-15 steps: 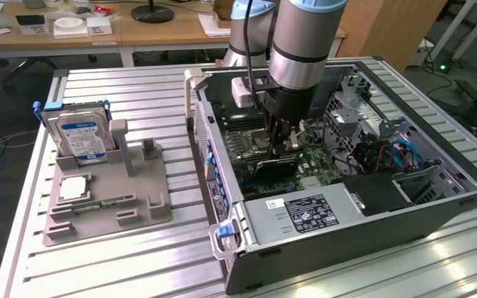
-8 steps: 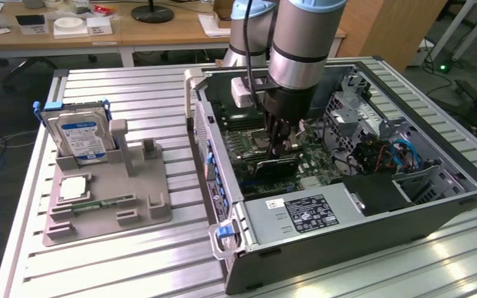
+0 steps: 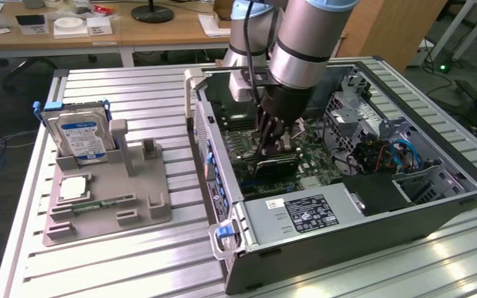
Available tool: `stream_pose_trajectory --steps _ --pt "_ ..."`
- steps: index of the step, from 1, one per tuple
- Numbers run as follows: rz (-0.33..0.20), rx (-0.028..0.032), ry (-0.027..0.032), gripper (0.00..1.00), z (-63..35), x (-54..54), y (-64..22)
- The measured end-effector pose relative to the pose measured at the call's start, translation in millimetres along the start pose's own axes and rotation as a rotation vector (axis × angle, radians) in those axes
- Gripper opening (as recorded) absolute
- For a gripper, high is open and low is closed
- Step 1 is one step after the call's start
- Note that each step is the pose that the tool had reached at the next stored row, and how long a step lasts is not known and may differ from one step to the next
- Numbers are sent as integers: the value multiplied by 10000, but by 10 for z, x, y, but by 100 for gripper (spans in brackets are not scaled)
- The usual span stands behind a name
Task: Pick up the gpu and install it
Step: 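Press down on the gpu until it lock into place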
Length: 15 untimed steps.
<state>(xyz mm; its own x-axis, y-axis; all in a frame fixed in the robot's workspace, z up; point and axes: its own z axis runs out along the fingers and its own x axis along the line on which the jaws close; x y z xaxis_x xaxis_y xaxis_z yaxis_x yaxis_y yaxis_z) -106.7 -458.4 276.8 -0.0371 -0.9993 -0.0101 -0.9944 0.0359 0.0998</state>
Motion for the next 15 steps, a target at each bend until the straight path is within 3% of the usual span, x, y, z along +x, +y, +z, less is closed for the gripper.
stream_pose_trajectory --steps 12,15 --pt "31 -2179 92 10 -3 -1 -13" --pt "38 -2681 110 10 -8 -3 -30"
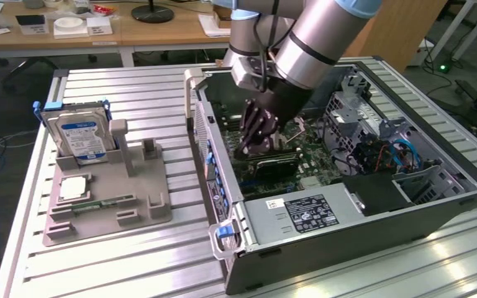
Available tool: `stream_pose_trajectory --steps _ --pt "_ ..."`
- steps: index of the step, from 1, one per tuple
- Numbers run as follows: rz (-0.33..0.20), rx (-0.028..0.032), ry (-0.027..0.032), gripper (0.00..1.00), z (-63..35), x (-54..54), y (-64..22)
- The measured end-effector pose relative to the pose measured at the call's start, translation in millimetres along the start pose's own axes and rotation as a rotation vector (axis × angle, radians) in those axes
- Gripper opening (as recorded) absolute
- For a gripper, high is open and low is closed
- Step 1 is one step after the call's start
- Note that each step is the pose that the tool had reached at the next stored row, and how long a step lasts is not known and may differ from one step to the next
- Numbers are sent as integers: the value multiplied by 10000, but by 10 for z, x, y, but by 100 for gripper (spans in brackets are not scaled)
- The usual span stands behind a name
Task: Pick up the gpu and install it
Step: 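Press down on the gpu until it lock into place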
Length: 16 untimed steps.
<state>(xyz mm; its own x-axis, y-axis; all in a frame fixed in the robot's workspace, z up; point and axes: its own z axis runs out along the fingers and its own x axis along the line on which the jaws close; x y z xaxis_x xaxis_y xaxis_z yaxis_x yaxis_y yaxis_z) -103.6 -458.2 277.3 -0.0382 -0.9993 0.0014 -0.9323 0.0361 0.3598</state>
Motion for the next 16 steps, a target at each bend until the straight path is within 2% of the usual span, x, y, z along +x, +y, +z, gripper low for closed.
stream_pose_trajectory --steps 4,5,6,8,9,11,12,16 --pt "8 -717 27 10 -12 -7 -29" --pt "10 -841 31 10 -12 -7 -30" --pt "13 -928 35 10 -12 -7 -30" --pt "12 -952 35 10 -10 -7 -31" --pt "10 -991 35 10 -9 -7 -33" --pt "14 -1134 40 10 -10 -7 -32" --pt "16 -1172 44 10 -9 -7 -31" --pt "15 -1238 44 10 26 -7 -44"
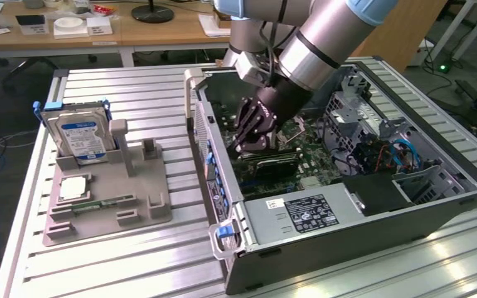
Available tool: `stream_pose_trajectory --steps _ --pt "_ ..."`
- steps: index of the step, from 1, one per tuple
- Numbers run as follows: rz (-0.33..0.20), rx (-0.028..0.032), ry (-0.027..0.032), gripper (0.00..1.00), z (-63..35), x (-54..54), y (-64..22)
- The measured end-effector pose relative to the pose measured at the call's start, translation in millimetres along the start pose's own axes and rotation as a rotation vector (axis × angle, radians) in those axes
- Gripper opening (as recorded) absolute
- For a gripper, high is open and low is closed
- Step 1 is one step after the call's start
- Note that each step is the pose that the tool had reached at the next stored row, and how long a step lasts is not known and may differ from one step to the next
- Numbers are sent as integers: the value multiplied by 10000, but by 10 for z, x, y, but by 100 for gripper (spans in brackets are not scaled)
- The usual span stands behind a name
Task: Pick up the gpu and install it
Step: 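Press down on the gpu until it lock into place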
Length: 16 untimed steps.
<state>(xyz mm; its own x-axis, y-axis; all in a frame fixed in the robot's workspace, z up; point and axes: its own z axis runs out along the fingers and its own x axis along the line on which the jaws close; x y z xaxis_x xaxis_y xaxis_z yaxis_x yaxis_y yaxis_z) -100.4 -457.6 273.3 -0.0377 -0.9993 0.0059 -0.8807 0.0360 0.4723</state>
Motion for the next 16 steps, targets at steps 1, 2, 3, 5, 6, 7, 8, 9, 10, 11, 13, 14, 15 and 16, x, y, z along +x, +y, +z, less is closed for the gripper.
stream_pose_trajectory --steps 1,2,3,5,6,7,8,9,10,11,13,14,15,16 --pt "1 -2 0 10 16 0 -9" --pt "1 -5 -2 10 32 0 -18" --pt "-3 -8 -5 10 40 -1 -25" --pt "0 -29 -1 10 27 -2 -50" --pt "-2 -40 -2 10 18 -3 -64" --pt "-2 -61 -2 10 9 -4 -67" --pt "-3 -91 -2 10 -7 -6 -62" --pt "-1 -124 -1 10 -29 -7 -51" --pt "0 -161 -1 10 -45 -10 -41" --pt "0 -199 0 10 -53 -13 -37" --pt "1 -256 3 10 -53 -14 -37" --pt "3 -279 5 10 -54 -14 -36" --pt "3 -300 6 10 -53 -14 -35" --pt "4 -315 7 10 -53 -14 -34"
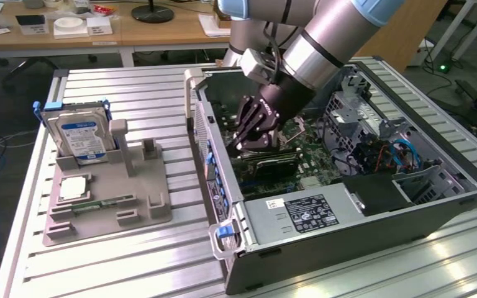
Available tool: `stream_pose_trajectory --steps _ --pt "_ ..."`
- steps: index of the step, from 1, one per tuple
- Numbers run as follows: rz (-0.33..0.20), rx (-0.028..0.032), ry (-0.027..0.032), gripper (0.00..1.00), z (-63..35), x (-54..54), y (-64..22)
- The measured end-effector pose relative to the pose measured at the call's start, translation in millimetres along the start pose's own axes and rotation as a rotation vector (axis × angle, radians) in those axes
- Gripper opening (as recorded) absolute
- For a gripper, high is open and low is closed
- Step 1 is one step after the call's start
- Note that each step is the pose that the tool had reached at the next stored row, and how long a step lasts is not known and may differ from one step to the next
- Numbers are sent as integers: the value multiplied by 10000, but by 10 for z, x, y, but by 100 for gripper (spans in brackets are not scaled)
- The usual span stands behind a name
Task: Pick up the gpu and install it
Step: 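Press down on the gpu until it lock into place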
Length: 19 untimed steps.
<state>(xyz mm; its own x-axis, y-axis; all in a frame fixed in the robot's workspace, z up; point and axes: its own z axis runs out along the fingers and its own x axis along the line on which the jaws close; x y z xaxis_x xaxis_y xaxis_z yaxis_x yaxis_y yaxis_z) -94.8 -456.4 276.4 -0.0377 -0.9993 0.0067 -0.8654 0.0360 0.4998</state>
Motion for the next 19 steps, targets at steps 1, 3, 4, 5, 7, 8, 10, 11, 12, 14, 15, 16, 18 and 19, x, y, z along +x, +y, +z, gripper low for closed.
stream_pose_trajectory --steps 1,3,4,5,7,8,10,11,12,14,15,16,18,19 --pt "-2 -8 -1 10 1 0 -1" --pt "-3 -19 -1 10 4 0 -1" --pt "-5 -21 -2 10 7 -1 -2" --pt "-3 -27 -1 10 10 0 1" --pt "-4 -34 -4 10 19 0 12" --pt "-5 -36 -5 10 23 0 16" --pt "-9 -39 -10 10 32 0 12" --pt "-12 -38 -15 10 41 0 7" --pt "-15 -37 -20 10 52 0 1" --pt "-17 -38 -27 10 71 0 -10" --pt "-21 -38 -32 10 80 0 -17" --pt "-25 -38 -40 10 91 -1 -29" --pt "-24 -39 -43 10 100 -3 -55" --pt "-26 -39 -43 10 97 -5 -66"
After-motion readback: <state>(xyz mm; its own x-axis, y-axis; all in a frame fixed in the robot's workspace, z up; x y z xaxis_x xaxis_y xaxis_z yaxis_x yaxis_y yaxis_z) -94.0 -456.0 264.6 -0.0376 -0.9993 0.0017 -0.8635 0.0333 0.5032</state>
